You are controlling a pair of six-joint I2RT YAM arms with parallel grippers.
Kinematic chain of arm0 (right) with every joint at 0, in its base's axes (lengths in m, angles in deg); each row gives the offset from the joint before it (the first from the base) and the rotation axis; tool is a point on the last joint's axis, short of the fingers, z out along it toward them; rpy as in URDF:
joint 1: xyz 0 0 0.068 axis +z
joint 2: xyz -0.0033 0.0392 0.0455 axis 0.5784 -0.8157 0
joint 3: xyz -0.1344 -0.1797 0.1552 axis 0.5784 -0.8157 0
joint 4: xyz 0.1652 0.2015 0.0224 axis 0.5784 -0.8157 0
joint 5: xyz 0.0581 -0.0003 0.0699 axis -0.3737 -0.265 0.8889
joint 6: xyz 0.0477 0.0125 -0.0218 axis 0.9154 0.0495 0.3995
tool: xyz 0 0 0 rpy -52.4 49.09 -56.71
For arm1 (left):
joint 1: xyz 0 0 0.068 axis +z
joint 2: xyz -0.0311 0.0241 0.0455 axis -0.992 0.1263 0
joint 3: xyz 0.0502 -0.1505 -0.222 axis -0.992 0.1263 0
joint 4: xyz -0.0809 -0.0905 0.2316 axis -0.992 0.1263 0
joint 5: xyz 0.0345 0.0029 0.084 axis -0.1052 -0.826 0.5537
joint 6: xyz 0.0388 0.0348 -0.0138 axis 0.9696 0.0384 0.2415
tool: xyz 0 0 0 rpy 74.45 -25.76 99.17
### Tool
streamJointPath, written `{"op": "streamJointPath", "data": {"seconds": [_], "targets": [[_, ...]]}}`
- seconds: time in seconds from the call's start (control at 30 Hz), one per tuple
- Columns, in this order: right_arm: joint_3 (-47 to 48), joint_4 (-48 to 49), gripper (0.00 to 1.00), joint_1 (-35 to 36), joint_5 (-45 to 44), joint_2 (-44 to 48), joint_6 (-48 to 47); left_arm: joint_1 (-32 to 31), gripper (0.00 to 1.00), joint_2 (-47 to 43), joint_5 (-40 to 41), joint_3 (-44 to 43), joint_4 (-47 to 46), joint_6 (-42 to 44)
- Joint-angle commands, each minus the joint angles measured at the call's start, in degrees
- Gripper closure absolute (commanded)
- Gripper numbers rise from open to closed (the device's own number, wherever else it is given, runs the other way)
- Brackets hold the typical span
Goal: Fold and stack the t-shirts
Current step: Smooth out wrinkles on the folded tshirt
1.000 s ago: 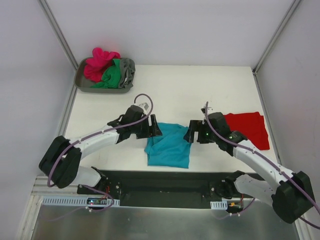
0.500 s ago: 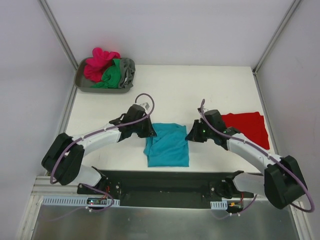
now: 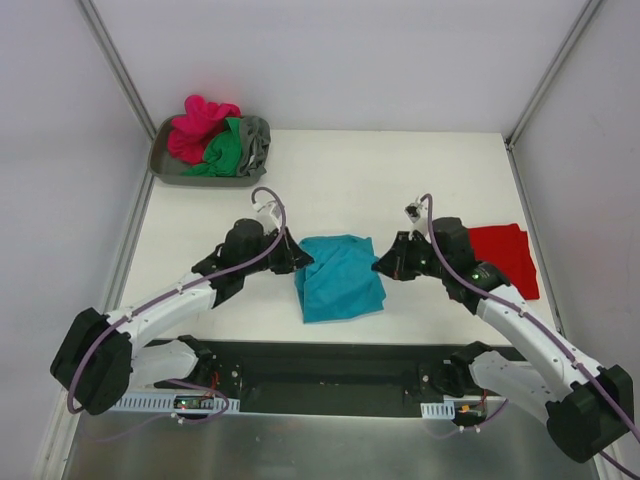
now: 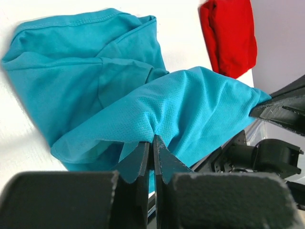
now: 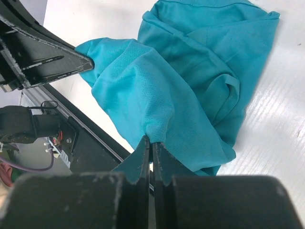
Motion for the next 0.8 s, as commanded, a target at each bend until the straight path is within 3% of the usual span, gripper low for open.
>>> {"op": "streamJointPath", "data": {"seconds": [0.0, 0.2, 0.4, 0.53, 0.7, 0.73, 0.77], "targets": [[2.3, 2.7, 0.99, -0.8, -0.3, 0.1, -1.3, 4.6, 1.0, 2.7, -8.0, 2.4, -13.7, -4.1], [3.3, 7.9, 0.98, -3.8, -5.3, -8.5, -1.6, 10.4, 1.0, 12.6, -7.5, 0.7, -14.0, -7.4], [8.7, 15.9, 0.97, -5.1, -14.3, -26.0, -6.1, 11.1, 1.0, 21.9, 5.0, -6.0, -6.4, -5.5], [14.7, 18.3, 0.94, -6.6, -12.3, -39.1, -6.5, 11.8, 1.0, 28.8, 10.7, -10.6, -1.0, -4.4], [17.9, 20.1, 0.79, -6.6, -9.2, -44.3, -6.3, 11.9, 1.0, 33.2, 9.1, -14.9, 1.8, -2.2], [18.1, 20.0, 0.7, -6.6, -8.7, -44.1, -6.4, 11.9, 1.0, 33.2, 8.6, -15.1, 1.8, -2.0], [18.3, 19.4, 0.52, -6.6, -8.4, -43.3, -6.6, 11.9, 0.98, 32.9, 7.7, -15.5, 1.8, -1.7]]}}
